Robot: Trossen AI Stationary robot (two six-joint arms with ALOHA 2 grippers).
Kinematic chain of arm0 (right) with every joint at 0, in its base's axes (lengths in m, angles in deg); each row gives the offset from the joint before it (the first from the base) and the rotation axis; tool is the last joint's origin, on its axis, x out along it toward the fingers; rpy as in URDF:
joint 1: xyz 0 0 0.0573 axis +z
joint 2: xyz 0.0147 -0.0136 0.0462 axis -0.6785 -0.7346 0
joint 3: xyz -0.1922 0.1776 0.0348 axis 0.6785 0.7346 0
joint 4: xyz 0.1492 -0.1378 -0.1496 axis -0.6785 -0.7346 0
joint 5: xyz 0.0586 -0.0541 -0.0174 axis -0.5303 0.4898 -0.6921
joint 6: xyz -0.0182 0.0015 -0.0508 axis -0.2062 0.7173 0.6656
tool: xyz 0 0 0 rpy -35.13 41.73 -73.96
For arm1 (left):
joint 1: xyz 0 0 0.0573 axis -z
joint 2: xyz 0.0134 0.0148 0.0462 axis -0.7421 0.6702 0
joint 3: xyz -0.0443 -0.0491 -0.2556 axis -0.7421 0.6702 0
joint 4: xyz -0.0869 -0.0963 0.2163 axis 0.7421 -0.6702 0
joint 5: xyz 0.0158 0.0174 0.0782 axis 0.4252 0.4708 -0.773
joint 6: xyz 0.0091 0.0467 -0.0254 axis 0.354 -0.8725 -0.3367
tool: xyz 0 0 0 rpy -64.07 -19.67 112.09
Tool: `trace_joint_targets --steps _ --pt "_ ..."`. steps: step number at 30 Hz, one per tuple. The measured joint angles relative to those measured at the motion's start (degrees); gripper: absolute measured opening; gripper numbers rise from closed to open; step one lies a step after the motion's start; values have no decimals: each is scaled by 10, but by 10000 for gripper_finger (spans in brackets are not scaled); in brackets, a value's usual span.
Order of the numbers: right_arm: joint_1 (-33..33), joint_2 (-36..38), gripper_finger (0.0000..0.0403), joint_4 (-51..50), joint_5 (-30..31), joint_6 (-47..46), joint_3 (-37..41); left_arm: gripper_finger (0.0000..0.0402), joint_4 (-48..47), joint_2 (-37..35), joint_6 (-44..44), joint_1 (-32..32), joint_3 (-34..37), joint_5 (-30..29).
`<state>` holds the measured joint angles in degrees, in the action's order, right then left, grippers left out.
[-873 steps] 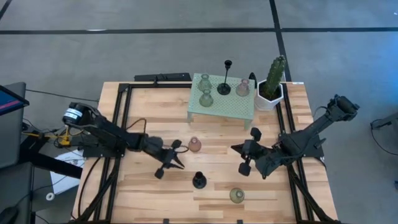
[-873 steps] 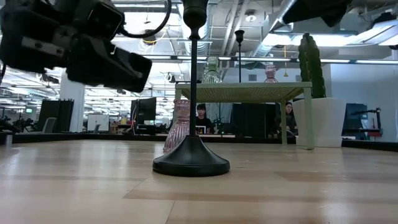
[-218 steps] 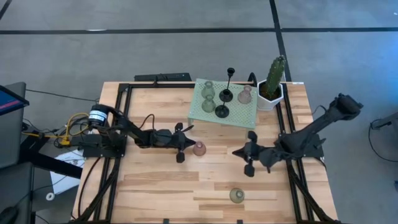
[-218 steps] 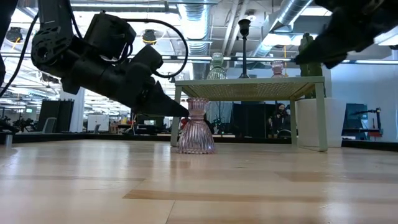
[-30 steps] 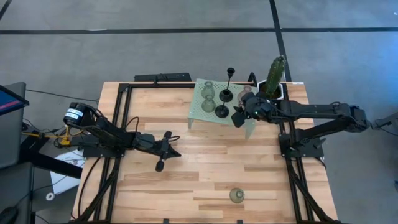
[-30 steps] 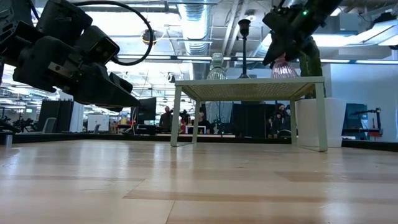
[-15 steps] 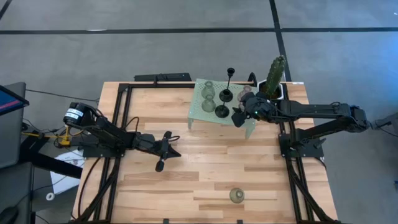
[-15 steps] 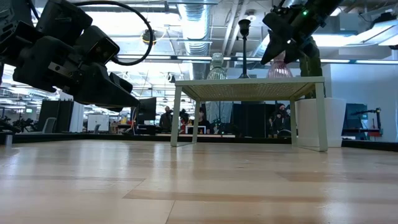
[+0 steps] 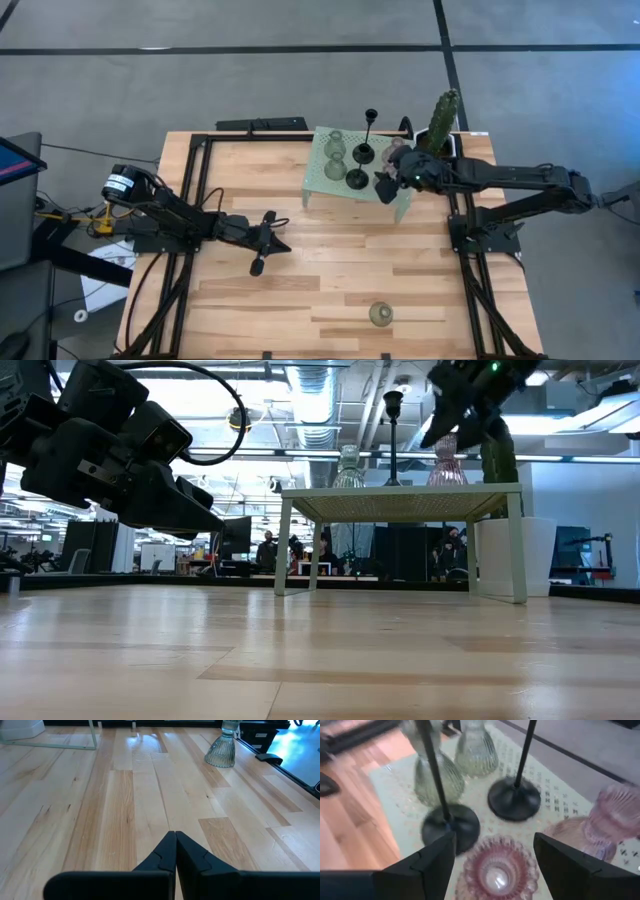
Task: Pick & Place candle stick holders
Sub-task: Put the pink glass candle holder on the shelf aligned with the other pink glass candle holder, then put the green glass candle holder on the shelf aligned with the other green glass candle holders
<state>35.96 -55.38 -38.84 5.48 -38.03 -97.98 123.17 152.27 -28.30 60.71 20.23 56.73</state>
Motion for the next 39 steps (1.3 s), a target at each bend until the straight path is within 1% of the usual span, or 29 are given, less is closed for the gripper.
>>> trace_joint_targets --steps 5,8,20,23,26,28,30,33,34,35,39 --pt "1 4 257 -74 -14 -1 -46 3 0 0 0 0 0 0" --pt "13 4 257 -117 -15 -7 -74 3 0 0 0 0 0 0" --pt "90 5 257 -203 -16 -11 -187 3 0 0 0 0 0 0" --pt "111 5 246 -222 -31 -12 -209 3 0 0 0 0 0 0" --pt "134 5 213 -241 -40 -18 -219 3 0 0 0 0 0 0" --pt "154 8 177 -256 -36 -17 -219 3 1 0 0 0 0 0" --pt "181 12 130 -269 -10 -17 -218 3 2 0 0 0 0 0" --pt "236 16 44 -268 50 -4 -201 3 7 0 0 0 0 0" --pt "255 19 23 -265 65 -1 -193 3 9 0 0 0 0 0" --pt "273 23 13 -261 76 -3 -185 3 11 0 0 0 0 0" --pt "346 37 17 -260 128 -43 -149 3 25 0 0 0 0 0"
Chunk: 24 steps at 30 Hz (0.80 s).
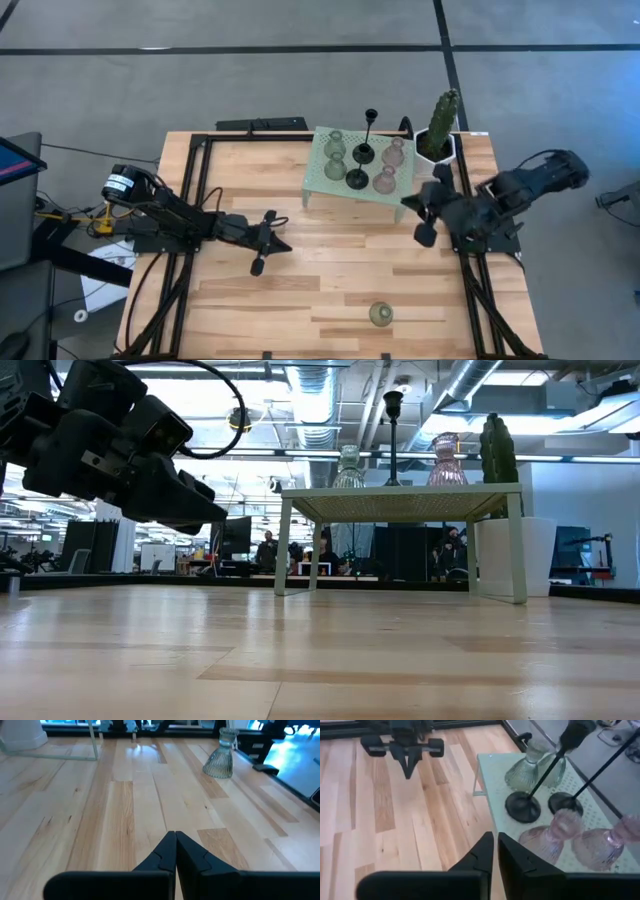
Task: Pick & Place candle stick holders
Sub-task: Put the green glass candle holder on the shelf aligned with the other green glass candle holders
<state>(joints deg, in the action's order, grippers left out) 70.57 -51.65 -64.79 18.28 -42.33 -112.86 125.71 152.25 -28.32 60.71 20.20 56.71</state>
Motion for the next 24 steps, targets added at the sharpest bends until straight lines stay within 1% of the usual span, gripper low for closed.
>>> trace_joint_targets --steps 3,5,8,12,18,20,24 --pt "47 11 4 3 39 -43 38 3 10 0 0 0 0 0" --pt "78 18 4 15 59 -70 71 3 14 0 0 3 0 0" --pt "122 24 3 65 74 -82 125 3 17 0 0 11 0 0" --pt "168 20 2 164 81 -84 197 3 18 0 -10 26 -11 0" --pt "210 0 1 289 91 -84 279 3 18 0 -49 45 -47 -2" --pt "220 -5 1 312 92 -90 293 3 18 0 -53 49 -53 -2" --pt "229 -7 1 312 82 -113 306 3 15 0 -53 50 -55 -2"
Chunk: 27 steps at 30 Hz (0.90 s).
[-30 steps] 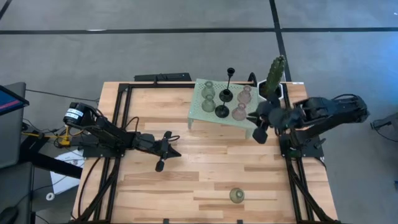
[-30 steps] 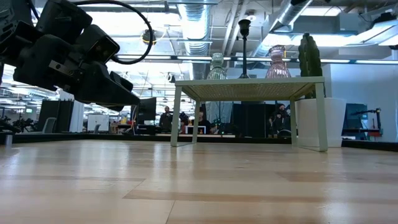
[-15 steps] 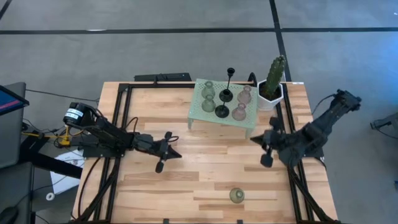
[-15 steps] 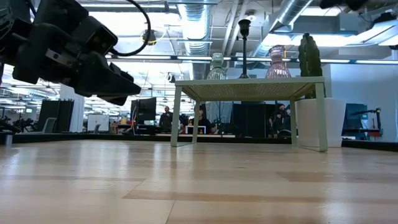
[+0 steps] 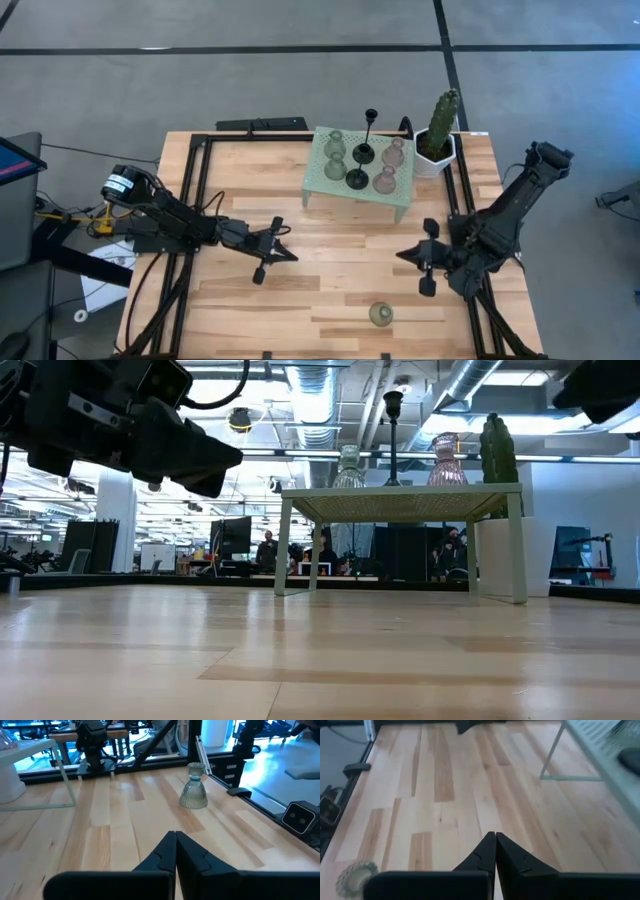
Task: Pick & Place candle stick holders
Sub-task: Put the green glass candle holder on the shelf aligned with the other green glass candle holders
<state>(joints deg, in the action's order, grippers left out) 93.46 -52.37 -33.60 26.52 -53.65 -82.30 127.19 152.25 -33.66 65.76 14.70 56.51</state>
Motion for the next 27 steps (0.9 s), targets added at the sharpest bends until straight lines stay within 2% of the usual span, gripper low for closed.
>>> trace_joint_targets --steps 7,19,27 --pt "-14 0 1 -7 -79 15 0 3 -1 0 3 0 0 0" --pt "-44 0 0 -20 -300 141 0 6 -1 0 8 2 0 0" --pt "-70 0 0 -21 -313 156 0 7 3 0 8 2 0 0"
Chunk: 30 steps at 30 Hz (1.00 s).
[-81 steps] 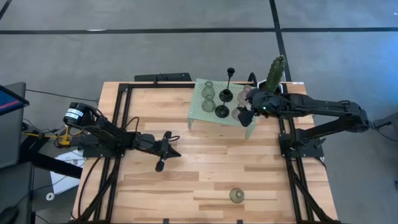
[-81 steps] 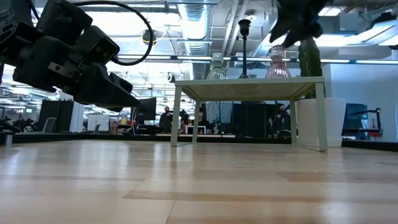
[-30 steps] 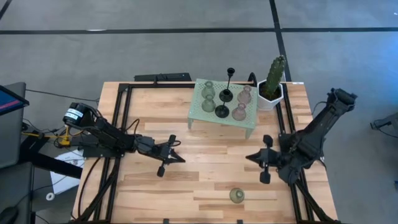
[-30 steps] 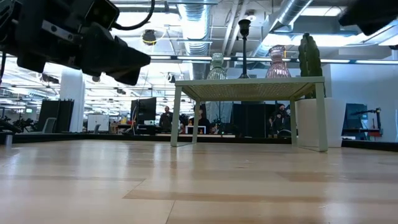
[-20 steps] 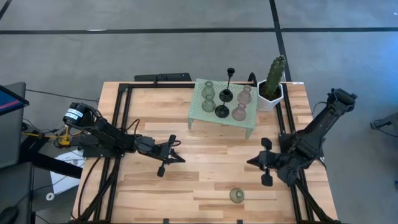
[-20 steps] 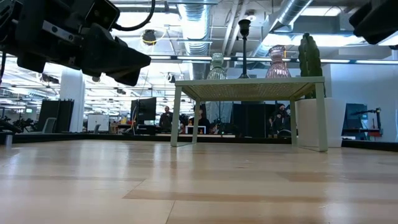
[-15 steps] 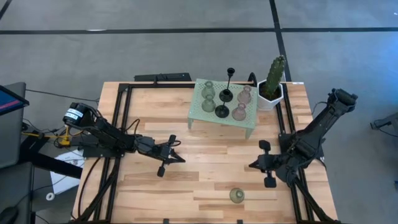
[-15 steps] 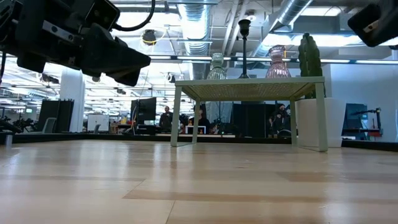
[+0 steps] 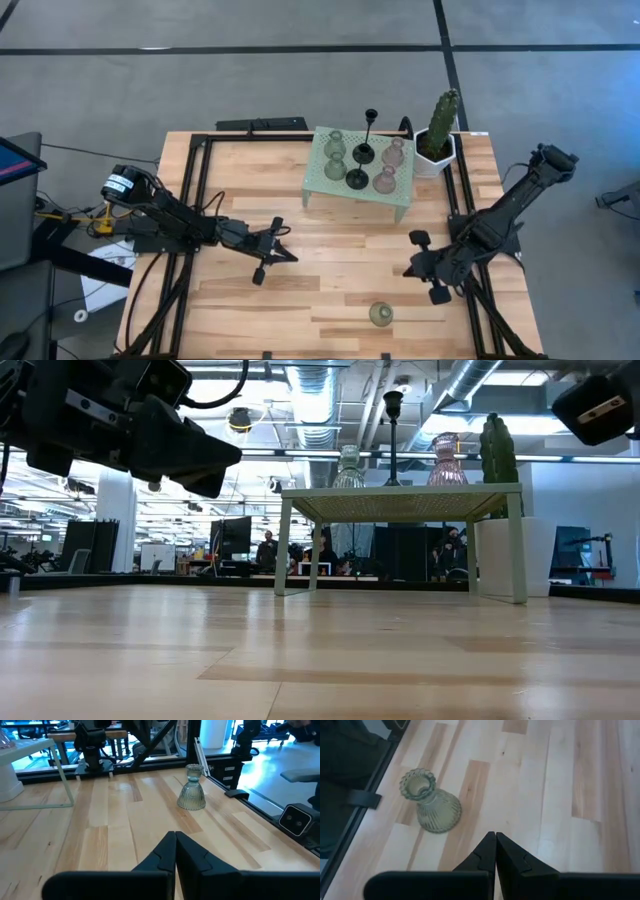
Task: Pick & Place candle stick holders
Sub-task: Put the green glass candle holder on the shelf aligned with the other green glass candle holders
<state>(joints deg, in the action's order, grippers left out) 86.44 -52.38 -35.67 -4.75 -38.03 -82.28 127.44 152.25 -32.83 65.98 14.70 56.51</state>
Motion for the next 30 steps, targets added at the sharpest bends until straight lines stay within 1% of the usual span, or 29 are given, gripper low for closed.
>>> trace_joint_targets --steps 3,6,9,13,18,24,30 --pt "-8 0 0 -5 0 6 0 6 2 0 0 0 0 -4" --pt "-17 0 0 -6 0 40 0 4 5 0 0 0 0 -9" --pt "-29 0 0 -4 0 86 0 5 9 0 21 0 0 -9" --pt "-49 0 0 16 0 89 0 4 9 0 40 0 0 -9" --pt "-45 0 0 20 0 38 0 6 9 0 41 0 0 -9" --pt "0 0 0 24 9 -38 0 7 9 0 41 0 0 -9" --pt "75 -10 0 38 83 -124 0 7 10 0 41 0 0 -9"
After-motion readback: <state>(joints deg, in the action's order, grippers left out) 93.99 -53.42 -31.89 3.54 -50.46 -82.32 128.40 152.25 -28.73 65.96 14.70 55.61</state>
